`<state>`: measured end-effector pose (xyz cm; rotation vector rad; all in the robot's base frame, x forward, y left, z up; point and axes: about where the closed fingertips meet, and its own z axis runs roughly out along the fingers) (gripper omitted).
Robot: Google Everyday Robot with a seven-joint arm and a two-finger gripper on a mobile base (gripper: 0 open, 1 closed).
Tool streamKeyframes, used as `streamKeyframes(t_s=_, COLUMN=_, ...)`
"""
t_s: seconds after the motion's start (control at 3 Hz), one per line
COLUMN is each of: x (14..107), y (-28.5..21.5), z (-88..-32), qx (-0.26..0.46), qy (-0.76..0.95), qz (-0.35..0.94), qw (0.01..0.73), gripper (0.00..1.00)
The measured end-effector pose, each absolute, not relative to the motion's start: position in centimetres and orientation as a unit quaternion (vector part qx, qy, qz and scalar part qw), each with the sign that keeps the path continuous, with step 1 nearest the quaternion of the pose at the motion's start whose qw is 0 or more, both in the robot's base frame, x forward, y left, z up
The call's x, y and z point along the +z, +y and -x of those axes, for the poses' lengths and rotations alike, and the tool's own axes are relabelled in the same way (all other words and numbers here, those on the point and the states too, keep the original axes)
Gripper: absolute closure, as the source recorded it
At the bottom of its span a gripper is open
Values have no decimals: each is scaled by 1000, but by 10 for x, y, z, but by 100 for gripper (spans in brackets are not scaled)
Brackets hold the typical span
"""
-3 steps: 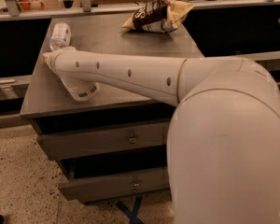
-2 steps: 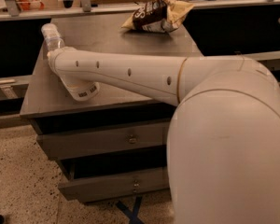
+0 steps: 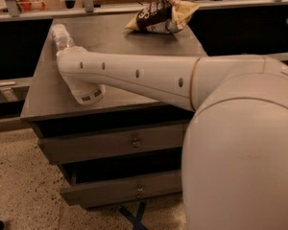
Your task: Move blue plastic bottle near brown chip bag
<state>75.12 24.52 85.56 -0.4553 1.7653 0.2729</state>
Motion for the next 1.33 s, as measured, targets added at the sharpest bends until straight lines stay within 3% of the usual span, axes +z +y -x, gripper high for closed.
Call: streamKeyframes(t_s=1.33, x=858, y=85, z=-729, qx=-114, qy=791, qz=13, qw=601, gripper=100)
